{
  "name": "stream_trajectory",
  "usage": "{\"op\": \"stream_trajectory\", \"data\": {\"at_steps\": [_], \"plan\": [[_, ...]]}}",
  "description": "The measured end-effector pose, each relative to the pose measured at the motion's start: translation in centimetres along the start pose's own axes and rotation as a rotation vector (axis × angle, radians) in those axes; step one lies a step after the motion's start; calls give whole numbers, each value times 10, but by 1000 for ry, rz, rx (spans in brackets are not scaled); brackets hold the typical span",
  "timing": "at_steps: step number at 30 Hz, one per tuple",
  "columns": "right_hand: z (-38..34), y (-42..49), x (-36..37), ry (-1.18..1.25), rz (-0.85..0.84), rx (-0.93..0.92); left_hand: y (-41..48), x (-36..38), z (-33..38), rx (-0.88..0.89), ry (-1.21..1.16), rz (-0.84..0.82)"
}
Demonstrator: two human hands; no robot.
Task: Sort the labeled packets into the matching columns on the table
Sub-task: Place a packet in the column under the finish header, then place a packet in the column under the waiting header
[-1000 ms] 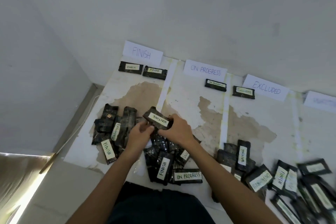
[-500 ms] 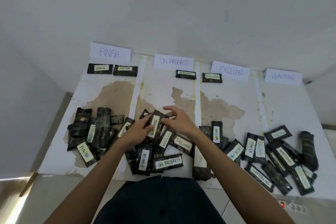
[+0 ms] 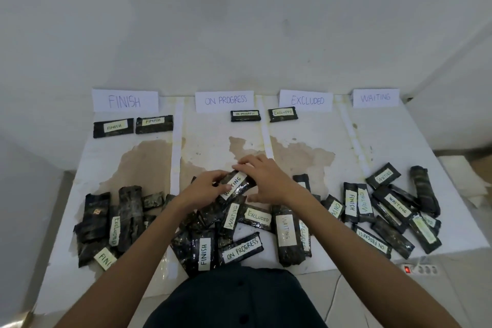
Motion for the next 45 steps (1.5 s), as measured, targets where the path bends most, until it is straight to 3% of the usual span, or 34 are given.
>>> {"op": "stream_trajectory", "data": {"at_steps": [5,9,19,26,36,45], "plan": [[22,-9,-16,-99,48,-6,20,11,37,73,32,-50],[64,-26,-38,-58,112,67,43,18,63,78,93,30],[230,-74,-88,-31,117,271,137,66,162,246,435,232],[362,-91,-107,-12,104,357,233,125,215,258,506,253],[540,-83,-99,9,84,486,358,214,233,243,549,195],[610,-52,-95,-29,72,443,423,241,243,225,671,317]]}}
Point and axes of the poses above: each hand's wrist, its own y-axis towards the middle knuckle, its own x-axis out of the palm, z = x × y, the point moved 10 cm from there along y, towards the middle knuckle, and after that the axes turned 7 degrees about y, right-handed, at the moved point
